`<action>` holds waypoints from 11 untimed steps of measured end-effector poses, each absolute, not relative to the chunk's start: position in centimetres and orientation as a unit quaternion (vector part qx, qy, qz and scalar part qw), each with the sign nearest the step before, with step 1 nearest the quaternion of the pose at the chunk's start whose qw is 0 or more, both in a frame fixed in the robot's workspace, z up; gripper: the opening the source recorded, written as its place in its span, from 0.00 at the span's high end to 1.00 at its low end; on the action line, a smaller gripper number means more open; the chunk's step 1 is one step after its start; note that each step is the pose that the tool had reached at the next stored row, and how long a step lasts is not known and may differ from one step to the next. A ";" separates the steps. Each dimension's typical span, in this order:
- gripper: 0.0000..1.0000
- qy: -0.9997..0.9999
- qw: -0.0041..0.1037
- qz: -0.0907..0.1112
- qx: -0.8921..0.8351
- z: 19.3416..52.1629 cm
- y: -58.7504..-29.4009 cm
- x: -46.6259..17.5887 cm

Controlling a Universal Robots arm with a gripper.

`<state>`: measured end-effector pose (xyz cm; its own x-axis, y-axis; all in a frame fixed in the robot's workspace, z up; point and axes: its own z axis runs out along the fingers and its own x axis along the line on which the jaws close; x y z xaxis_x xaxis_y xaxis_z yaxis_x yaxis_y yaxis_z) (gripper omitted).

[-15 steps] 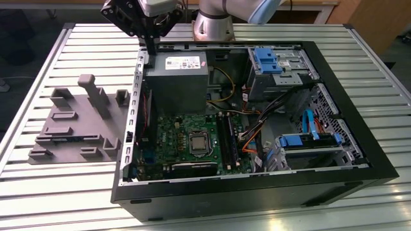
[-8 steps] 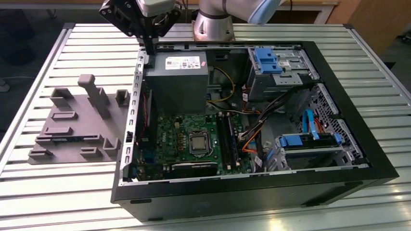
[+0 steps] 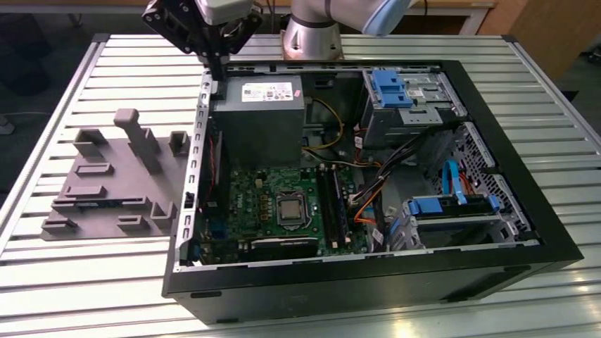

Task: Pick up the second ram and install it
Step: 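Reach for the second ram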

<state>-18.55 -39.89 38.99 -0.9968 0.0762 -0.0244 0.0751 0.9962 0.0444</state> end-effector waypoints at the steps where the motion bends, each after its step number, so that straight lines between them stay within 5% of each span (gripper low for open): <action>1: 0.89 0.999 0.013 0.022 0.038 39.0 -39.9 -18.6; 11: 0.89 0.999 0.013 0.022 0.038 39.0 -39.9 -19.0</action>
